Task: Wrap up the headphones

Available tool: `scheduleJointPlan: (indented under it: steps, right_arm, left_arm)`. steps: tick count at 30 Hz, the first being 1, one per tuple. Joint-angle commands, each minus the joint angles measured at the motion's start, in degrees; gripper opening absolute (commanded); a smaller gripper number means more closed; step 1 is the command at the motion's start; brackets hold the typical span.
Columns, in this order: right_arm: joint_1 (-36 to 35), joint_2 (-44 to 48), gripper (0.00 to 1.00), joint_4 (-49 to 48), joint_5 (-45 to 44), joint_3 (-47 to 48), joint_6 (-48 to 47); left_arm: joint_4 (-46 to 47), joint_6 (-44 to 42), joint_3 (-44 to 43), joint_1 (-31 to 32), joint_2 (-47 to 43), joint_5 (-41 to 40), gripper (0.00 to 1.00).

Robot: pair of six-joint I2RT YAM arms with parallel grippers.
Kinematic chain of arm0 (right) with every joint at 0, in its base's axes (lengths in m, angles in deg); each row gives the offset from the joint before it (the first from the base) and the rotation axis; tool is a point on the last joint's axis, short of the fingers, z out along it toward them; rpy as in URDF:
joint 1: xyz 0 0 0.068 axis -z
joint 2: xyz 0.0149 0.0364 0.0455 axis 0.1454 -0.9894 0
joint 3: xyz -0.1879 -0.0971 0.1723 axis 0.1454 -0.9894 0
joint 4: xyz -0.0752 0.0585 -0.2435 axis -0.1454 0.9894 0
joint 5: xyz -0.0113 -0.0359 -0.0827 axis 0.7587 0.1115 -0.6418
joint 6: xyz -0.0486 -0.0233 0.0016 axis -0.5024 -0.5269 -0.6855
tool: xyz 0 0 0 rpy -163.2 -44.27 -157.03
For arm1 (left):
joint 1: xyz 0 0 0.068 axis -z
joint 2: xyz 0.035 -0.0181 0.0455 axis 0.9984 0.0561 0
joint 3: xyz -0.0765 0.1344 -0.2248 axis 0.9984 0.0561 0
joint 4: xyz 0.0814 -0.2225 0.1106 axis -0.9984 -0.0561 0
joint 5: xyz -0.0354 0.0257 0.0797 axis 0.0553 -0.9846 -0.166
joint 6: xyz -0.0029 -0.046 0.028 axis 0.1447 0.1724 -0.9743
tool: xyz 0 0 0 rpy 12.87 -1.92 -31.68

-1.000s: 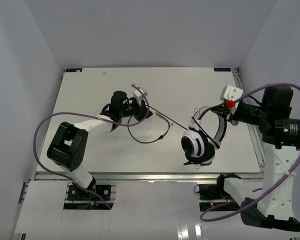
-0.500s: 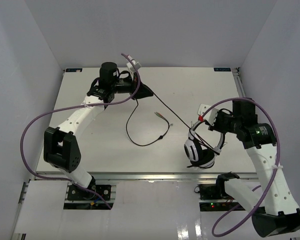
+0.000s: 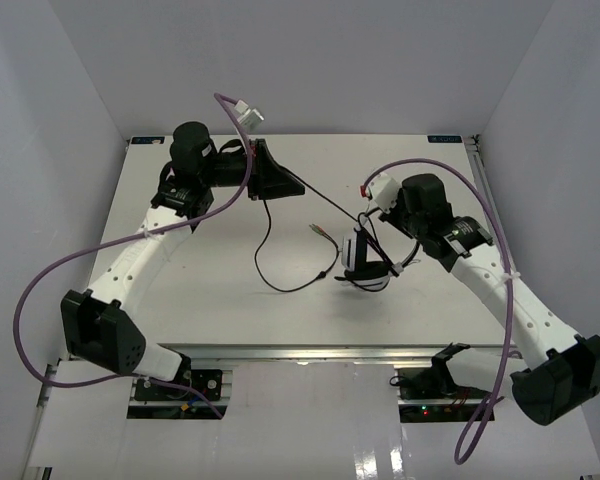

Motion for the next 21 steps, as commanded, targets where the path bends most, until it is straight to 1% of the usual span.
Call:
scheduleJointPlan:
  steps: [1, 3, 5, 7, 8, 10, 13, 18, 21]
  right_arm:
    - [0.13, -3.73, 0.08, -8.93, -11.35, 5.66, 9.62]
    - [0.22, -6.17, 0.08, -9.82, -12.39, 8.03, 12.62]
    - [0.22, -10.13, 0.08, -10.41, -14.84, 13.14, 16.89]
    - [0.23, -14.91, 0.08, -10.00, -16.28, 16.85, 21.48]
    - [0.31, -17.45, 0.08, -9.31, -17.05, 19.83, 22.58]
    - [0.54, -20.31, 0.08, -7.54, -16.38, 23.51, 25.98]
    - [1.31, -24.16, 0.08, -5.40, -16.04, 28.46, 29.21]
    - [5.71, -27.22, 0.08, -1.74, -8.02, 32.96, 36.45]
    - [10.86, -27.53, 0.08, 0.61, -0.08, 36.32, 40.36]
  left_arm:
    - [6.10, 7.48, 3.08, 1.56, -6.31, 0.65, 0.00]
    - [7.64, 9.41, 4.61, 3.48, -6.66, -1.15, 0.00]
    - [10.05, 11.90, 6.77, 9.17, -5.96, -3.99, 0.00]
    - [11.97, 12.80, 7.11, 14.64, -4.47, -6.55, 0.00]
    - [12.75, 13.79, 7.03, 16.13, -3.17, -7.26, 0.00]
    - [16.17, 15.27, 6.80, 20.60, -1.28, -9.06, 0.00]
    - [18.98, 16.60, 5.92, 24.52, 1.67, -10.68, 0.00]
    - [20.76, 16.72, 4.47, 30.12, 7.66, -12.59, 0.00]
    - [18.73, 13.55, 6.88, 32.54, 9.53, -15.17, 0.01]
